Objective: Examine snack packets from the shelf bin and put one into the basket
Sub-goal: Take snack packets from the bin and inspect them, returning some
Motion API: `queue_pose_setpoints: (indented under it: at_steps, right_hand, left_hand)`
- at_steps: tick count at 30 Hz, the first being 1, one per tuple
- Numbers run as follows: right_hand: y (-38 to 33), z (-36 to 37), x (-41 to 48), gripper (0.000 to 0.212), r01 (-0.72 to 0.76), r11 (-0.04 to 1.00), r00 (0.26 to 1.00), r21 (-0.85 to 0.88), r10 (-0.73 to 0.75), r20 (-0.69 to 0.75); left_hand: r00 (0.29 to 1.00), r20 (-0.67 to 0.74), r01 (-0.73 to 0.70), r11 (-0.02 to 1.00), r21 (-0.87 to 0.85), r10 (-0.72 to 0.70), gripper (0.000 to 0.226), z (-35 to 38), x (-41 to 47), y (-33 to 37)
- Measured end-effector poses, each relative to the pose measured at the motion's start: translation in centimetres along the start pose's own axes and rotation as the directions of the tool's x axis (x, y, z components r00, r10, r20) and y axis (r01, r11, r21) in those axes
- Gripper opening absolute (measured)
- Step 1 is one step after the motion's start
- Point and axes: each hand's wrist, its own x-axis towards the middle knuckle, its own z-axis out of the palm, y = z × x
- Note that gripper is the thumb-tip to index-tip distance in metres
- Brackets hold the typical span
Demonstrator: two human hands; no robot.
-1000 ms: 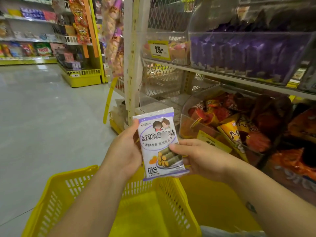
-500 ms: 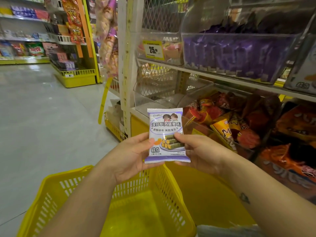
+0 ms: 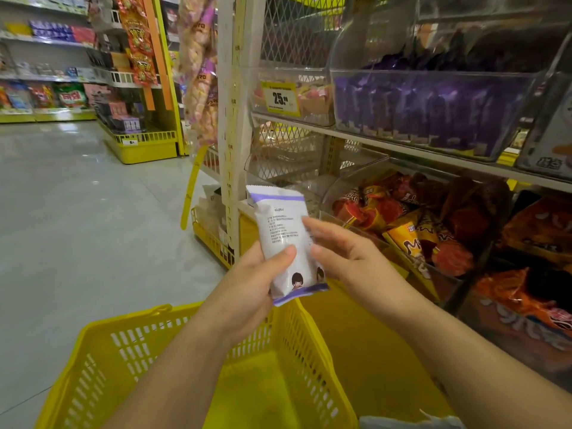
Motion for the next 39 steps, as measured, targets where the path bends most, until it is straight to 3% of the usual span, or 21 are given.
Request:
queue_pose_setpoints:
  at_steps: [3, 6, 16, 21, 27, 34, 39]
  right_hand:
    - [0.1, -0.7, 0.4, 0.042, -0.030, 0.992, 0.996, 0.121, 0.040, -0.081]
    - [0.0, -1.2, 0.4, 0.037, -0.051, 0.953, 0.998, 0.298, 0.056, -0.007]
    - [-0.6, -1.4, 0.1, 0.040, 0.046, 0.981, 0.999, 0.187, -0.045, -0.011]
    - [-0.8, -1.3, -0.1, 0.041, -0.016, 0.966, 0.995, 0.257, -0.011, 0.104]
    - [-0.5, -0.9, -0.1, 0.043, -0.097, 0.940, 0.990, 0.326, 0.059, 0.125]
    - [-0.5, -1.1, -0.3, 0.052, -0.194, 0.936, 0.962, 0.295, 0.123, 0.244]
    - [-0.6, -1.7, -0.2, 0.051, -0.195, 0.903, 0.971, 0.383, 0.123, 0.204]
  left_hand:
    - [0.996, 0.083, 0.024, 0.999, -0.021, -0.022, 0.049, -0.3, -0.1, 0.3]
    - [0.987, 0.153, 0.044, 0.999, -0.005, -0.043, 0.051, -0.4, -0.2, 0.2]
    - [0.996, 0.004, -0.085, 0.952, 0.295, 0.087, 0.055, -0.6, 0.6, -0.8]
    - [0.998, -0.017, 0.066, 0.988, 0.137, -0.065, 0.042, -1.2, 0.5, -0.6]
    - [0.988, -0.031, 0.151, 0.987, -0.053, -0.153, 0.042, -1.6, 0.3, -0.5]
    - [0.987, -0.143, -0.077, 0.997, -0.001, 0.076, 0.058, -0.9, 0.7, 0.4]
    - [0.985, 0.086, -0.168, 0.944, 0.285, 0.150, 0.083, -0.9, 0.5, 1.0]
